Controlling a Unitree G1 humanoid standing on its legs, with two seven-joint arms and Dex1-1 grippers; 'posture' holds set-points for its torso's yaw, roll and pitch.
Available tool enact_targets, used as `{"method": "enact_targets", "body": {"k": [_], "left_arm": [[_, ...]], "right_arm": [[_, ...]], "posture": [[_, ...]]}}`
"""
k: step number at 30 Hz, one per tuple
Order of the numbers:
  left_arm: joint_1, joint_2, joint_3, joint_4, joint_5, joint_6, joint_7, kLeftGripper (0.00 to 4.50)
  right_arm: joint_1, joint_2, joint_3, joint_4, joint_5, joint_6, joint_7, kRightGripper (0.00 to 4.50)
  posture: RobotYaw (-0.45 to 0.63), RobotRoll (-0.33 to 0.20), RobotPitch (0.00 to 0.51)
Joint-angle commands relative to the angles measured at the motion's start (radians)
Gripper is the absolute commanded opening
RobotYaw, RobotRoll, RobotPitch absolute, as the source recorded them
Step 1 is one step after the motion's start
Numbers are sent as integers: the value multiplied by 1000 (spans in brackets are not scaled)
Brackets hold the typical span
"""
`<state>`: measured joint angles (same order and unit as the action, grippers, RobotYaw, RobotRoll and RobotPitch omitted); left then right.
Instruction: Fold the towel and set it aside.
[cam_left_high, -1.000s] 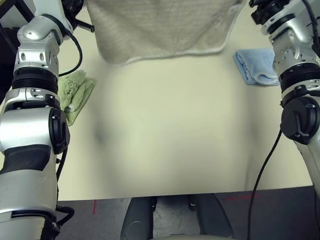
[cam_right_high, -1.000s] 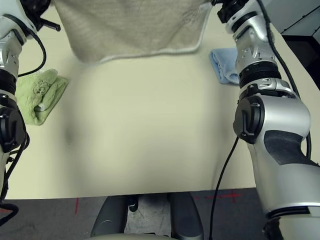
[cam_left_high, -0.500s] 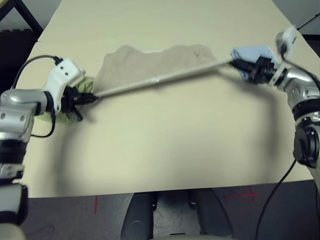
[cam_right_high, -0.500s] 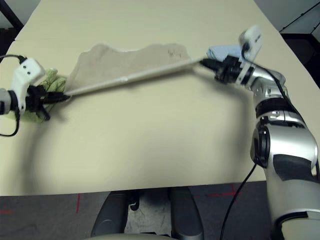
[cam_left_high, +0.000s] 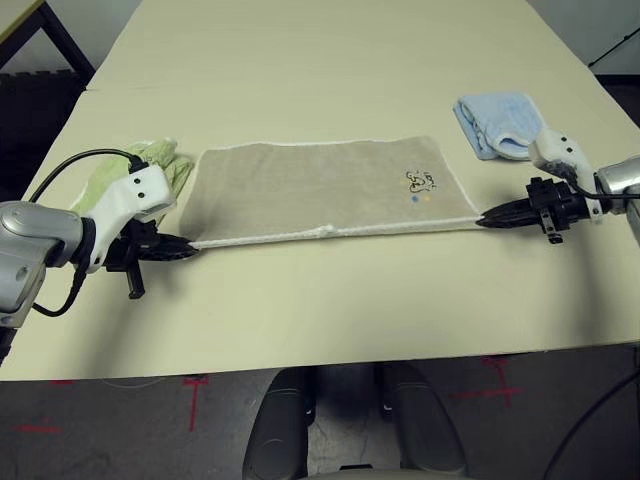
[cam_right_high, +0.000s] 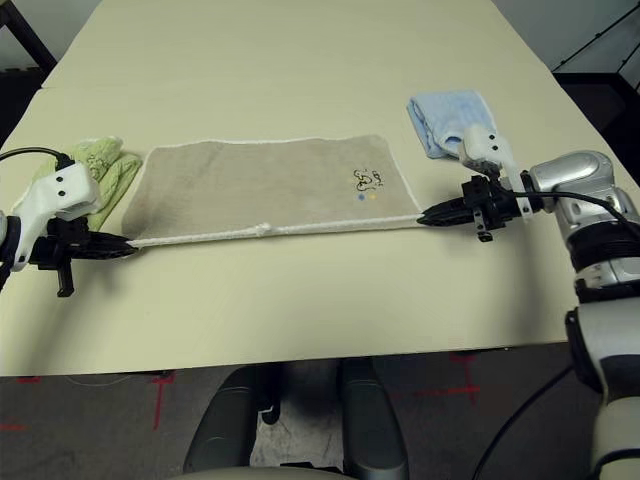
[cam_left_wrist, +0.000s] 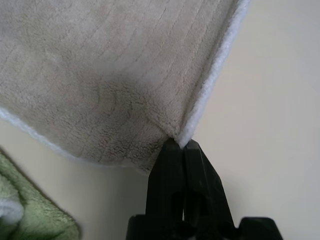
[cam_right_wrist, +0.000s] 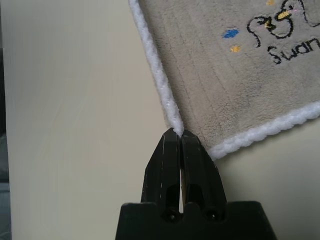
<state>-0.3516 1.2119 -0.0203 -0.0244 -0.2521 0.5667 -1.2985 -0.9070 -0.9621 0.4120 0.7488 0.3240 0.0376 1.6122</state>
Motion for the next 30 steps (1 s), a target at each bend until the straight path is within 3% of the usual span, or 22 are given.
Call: {"method": "enact_targets", "body": {"k": [1,9,14,18,25,30], "left_arm": [[51,68,5,-9,-9,33,-61,52],[93,123,12,-49,-49,48,-134,52],[62,121,-19,-13,-7,5,-122,52],[-20,100,-56,64,46,-44,-90,52],[-203,55,-115,195,110,-108,-78,52],[-332,15,-165,316,175,-174,-74,52]], "right_arm": [[25,-68,68,-46,34,35,2,0],[-9,-100,139,-29,13,2,2,0],[-20,-91,152,-2,16,-15,2,0],[-38,-71,130,60,0,-45,2,0],[-124,14,-9,292,-47,-134,-7,0],[-162,77,-82,408,-158,-305,-184,0]], "posture": [[27,0,228],[32,0,230],[33,0,229],[30,0,227],[30,0,224],[32,0,222]]}}
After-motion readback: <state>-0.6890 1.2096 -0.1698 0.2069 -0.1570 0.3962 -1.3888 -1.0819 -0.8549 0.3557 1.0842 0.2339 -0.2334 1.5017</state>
